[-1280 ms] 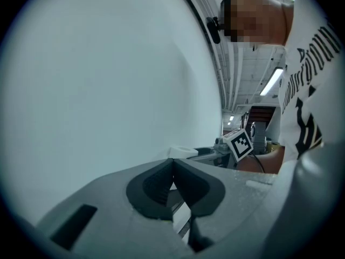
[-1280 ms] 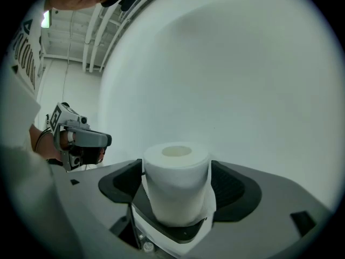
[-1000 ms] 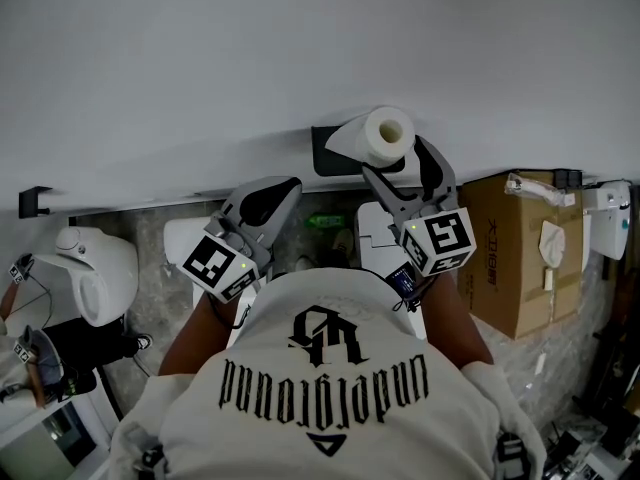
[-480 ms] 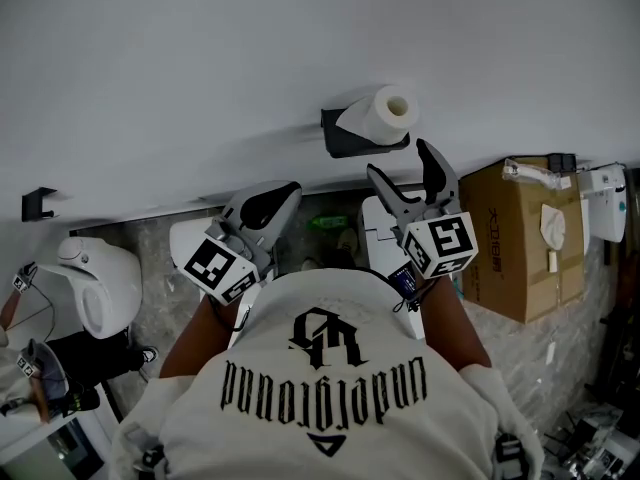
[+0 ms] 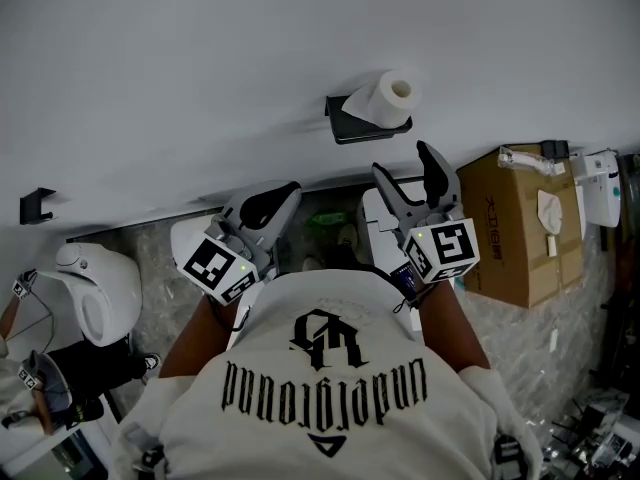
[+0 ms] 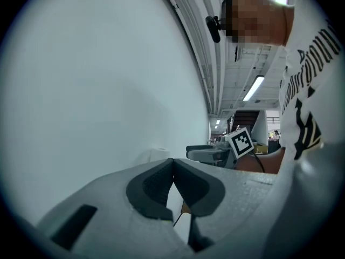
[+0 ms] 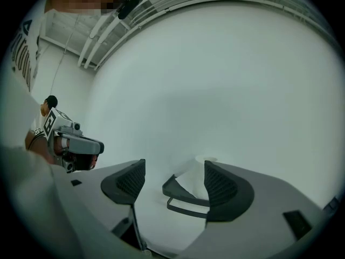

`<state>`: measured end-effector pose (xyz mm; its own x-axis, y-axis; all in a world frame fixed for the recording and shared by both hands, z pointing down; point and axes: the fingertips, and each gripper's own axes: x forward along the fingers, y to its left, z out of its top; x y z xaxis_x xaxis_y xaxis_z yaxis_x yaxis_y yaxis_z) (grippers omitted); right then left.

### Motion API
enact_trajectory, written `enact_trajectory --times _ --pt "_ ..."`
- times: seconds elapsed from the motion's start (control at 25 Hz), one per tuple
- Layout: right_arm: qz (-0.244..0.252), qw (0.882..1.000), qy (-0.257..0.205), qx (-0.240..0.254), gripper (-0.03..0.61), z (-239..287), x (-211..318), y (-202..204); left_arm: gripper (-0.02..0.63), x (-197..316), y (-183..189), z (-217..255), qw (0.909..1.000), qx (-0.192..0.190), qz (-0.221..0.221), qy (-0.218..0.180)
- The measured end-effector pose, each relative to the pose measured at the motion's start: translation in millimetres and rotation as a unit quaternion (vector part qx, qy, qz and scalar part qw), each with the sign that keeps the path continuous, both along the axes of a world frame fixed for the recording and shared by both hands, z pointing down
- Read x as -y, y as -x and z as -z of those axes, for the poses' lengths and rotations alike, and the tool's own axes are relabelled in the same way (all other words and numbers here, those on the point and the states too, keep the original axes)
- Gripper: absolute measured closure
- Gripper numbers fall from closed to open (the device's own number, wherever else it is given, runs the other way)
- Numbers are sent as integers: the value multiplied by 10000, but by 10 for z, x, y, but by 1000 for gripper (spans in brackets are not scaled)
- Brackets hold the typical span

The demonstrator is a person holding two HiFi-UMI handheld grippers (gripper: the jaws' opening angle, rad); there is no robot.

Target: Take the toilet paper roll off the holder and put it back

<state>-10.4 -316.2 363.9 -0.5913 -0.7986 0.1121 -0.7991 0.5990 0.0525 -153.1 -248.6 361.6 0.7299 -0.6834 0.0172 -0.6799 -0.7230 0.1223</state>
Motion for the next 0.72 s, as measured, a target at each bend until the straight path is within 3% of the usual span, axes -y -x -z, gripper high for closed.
enact_trajectory --times 0.2,0.28,0.4,0.56,0.72 --pt "1 9999 -80 -95 243 52 -165 10 600 -65 0 -9 9999 -115 -70 -22" --pt "135 9996 -168 -179 348 96 -242 24 600 -80 -25 -10 9999 -119 -100 -35" --pt "341 9988 -233 -277 457 116 -348 22 600 -77 -43 6 9999 -144 -48 -73" --pt "573 9976 -274 -277 531 156 -446 -21 600 -91 -81 66 9998 -154 33 -151" --pt "803 9959 -321 -249 555 193 -534 -93 600 -155 -182 75 9997 -130 96 -171"
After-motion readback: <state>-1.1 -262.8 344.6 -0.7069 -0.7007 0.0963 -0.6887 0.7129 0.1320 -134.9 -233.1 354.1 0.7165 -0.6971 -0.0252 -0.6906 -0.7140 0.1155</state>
